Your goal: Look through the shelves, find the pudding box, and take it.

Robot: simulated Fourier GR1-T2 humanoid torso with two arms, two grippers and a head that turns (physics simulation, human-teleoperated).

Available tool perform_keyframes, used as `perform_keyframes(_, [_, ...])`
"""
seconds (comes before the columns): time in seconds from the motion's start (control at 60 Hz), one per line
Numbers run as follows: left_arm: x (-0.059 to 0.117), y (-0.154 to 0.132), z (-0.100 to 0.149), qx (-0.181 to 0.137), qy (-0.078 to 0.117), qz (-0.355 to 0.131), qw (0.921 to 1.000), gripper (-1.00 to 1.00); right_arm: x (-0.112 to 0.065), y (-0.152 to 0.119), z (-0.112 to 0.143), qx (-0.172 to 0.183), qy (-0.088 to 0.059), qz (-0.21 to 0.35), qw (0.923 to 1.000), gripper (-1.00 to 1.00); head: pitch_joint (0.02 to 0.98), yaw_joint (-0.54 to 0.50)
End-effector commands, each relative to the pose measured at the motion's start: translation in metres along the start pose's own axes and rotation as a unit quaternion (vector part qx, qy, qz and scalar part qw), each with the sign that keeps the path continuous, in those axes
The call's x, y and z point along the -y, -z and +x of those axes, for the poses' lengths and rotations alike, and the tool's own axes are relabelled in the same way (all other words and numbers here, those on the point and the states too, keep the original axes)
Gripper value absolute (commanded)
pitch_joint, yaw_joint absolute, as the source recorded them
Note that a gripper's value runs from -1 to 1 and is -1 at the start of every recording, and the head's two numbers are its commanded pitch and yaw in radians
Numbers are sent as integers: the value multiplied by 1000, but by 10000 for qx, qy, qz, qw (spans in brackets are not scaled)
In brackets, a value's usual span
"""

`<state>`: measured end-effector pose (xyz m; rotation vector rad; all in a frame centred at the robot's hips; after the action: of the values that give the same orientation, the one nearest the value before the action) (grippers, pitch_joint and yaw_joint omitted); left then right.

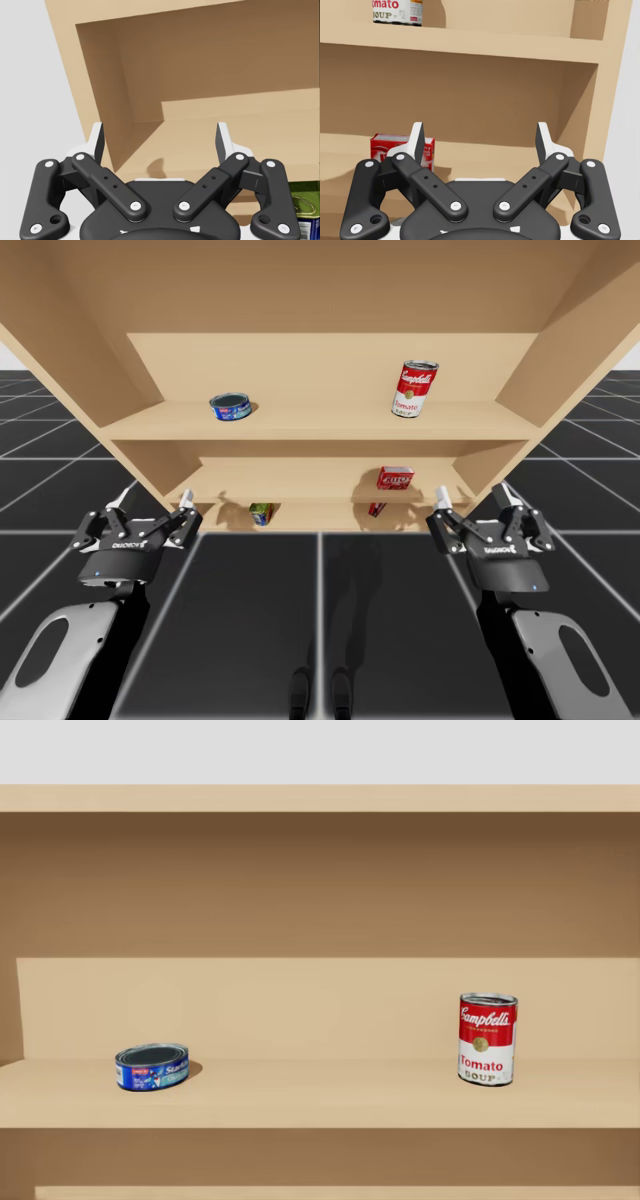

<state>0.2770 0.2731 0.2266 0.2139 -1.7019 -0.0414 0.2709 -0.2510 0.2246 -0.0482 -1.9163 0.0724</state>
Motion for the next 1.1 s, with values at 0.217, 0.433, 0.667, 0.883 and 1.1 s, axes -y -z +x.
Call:
perform_keyframes(0.217, [0, 0, 0, -33, 10, -20, 10000, -1000, -1, -2, 2, -136, 106, 214, 9996, -1000, 198, -5])
perform_keyframes(0.433, [-1, 0, 0, -93, 72, -43, 9999, -1000, 1, -2, 3, -139, 78, 196, 9997, -1000, 353, -17])
perform_keyframes(0.667, [1, 0, -1, -98, 161, -146, 9997, -1000, 2, -2, 3, -146, 24, 191, 9997, -1000, 518, -35])
perform_keyframes(0.883, [3, 0, -2, -108, 206, -197, 9995, -1000, 1, -2, 2, -171, -51, 147, 9997, -1000, 611, -113])
perform_keyframes(1.1, [5, 0, -2, -119, 202, -247, 9994, -1000, 0, -2, 2, -168, -66, 126, 9998, -1000, 679, -206])
